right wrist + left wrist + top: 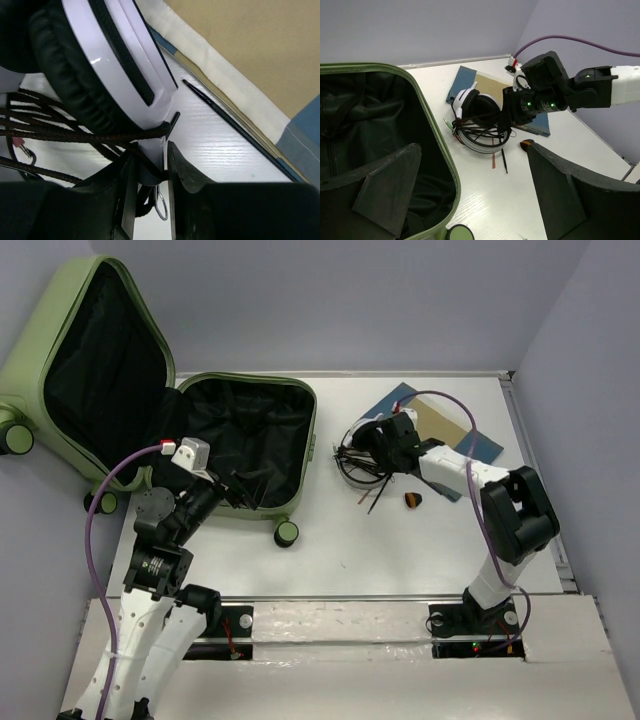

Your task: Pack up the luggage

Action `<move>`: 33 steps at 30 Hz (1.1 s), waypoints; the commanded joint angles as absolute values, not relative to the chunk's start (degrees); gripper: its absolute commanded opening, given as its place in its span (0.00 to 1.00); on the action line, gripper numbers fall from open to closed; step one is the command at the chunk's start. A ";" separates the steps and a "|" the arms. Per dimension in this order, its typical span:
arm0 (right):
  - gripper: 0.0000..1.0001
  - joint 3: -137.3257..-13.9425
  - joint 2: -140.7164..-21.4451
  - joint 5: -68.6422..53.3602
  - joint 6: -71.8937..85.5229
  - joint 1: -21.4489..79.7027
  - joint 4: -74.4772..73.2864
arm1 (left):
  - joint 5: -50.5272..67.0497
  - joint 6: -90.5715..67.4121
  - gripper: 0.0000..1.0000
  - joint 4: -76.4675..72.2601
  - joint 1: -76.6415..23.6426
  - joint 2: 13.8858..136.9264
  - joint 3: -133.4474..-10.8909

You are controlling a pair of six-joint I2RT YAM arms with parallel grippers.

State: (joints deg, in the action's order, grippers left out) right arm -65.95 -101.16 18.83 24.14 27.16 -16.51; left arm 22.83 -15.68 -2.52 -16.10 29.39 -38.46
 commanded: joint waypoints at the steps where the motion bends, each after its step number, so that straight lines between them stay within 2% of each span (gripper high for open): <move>1: 0.09 -69.78 -93.01 22.76 24.52 28.56 -14.06 | 23.47 -15.56 0.99 -4.57 -16.52 28.57 -39.73; 8: 0.07 -73.91 -88.25 22.94 23.03 31.81 -15.82 | 22.77 -15.82 0.99 -4.48 -16.70 27.86 -39.73; 12: 0.07 -80.58 -90.34 20.22 21.80 37.16 -15.03 | 20.84 -16.17 0.99 -4.22 -16.70 27.42 -39.90; 20: 0.07 -102.10 -108.96 14.86 22.06 47.37 -11.95 | 13.54 -17.58 0.99 -2.11 -16.70 26.11 -40.61; 22: 0.44 -109.75 -115.79 11.71 22.41 48.16 -12.21 | 13.36 -17.58 0.99 -2.02 -16.70 26.10 -40.61; 23: 0.81 -112.56 -117.67 9.78 22.50 48.16 -13.17 | 13.27 -17.49 0.99 -1.93 -16.70 25.93 -40.69; 25: 0.93 -118.47 -119.70 5.90 22.33 48.16 -17.65 | 13.01 -17.32 0.99 -1.76 -16.79 25.75 -40.78; 26: 0.93 -117.87 -118.23 6.24 21.63 48.16 -18.10 | 12.66 -17.31 0.99 -1.67 -16.96 25.49 -40.69; 29: 0.82 -107.09 -111.65 13.34 19.60 48.16 -18.02 | 12.39 -17.05 0.99 -1.49 -17.58 25.14 -40.69; 33: 0.52 -86.18 -95.76 20.37 21.00 44.57 -18.28 | 12.13 -16.96 0.99 -1.41 -18.37 24.52 -40.78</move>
State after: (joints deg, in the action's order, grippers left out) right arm -97.95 -110.26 12.51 21.02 47.81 -18.13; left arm 12.95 -17.06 0.30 -17.52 25.50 -38.48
